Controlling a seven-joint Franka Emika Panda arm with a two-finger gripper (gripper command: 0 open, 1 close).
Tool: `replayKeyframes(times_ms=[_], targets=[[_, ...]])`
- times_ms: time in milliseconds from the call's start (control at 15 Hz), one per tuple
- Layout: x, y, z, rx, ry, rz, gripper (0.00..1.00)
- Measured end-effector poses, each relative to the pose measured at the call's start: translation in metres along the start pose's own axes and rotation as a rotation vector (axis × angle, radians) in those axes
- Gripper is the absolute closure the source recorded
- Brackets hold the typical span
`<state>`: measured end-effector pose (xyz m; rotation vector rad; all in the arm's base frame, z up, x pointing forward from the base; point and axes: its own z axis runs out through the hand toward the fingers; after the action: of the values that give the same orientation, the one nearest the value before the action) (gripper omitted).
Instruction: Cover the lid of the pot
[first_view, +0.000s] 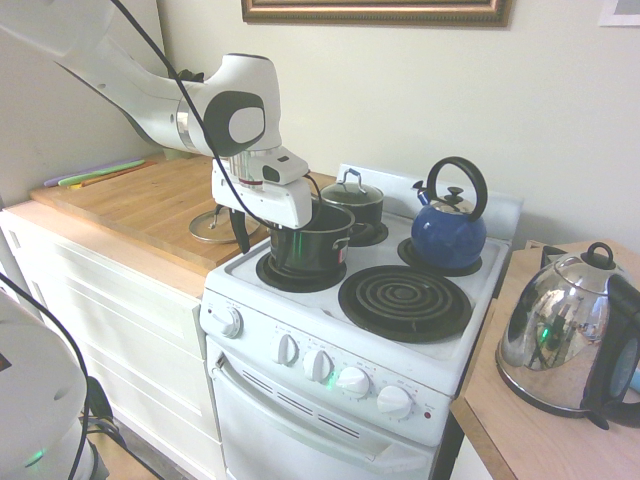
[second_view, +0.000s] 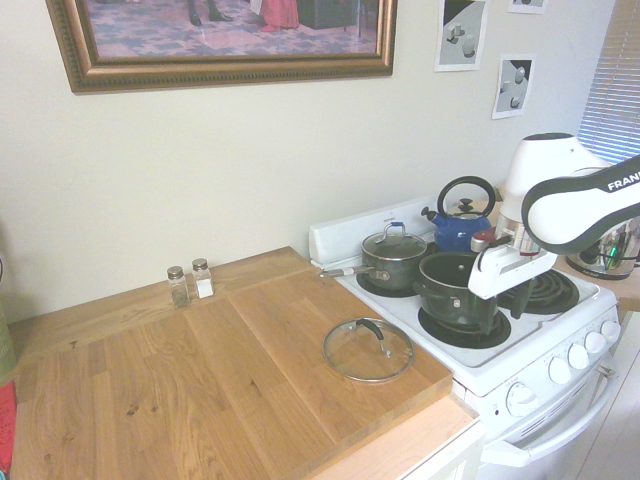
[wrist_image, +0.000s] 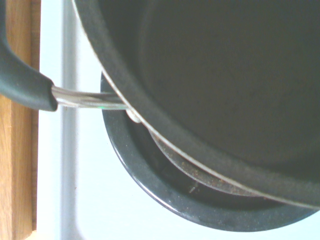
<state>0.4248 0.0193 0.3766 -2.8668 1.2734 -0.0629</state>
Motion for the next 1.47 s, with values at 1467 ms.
replayKeyframes(times_ms=[1467], targets=[[-0.1, -0.214, -0.019, -0.009, -0.03, -0.143, 0.0]])
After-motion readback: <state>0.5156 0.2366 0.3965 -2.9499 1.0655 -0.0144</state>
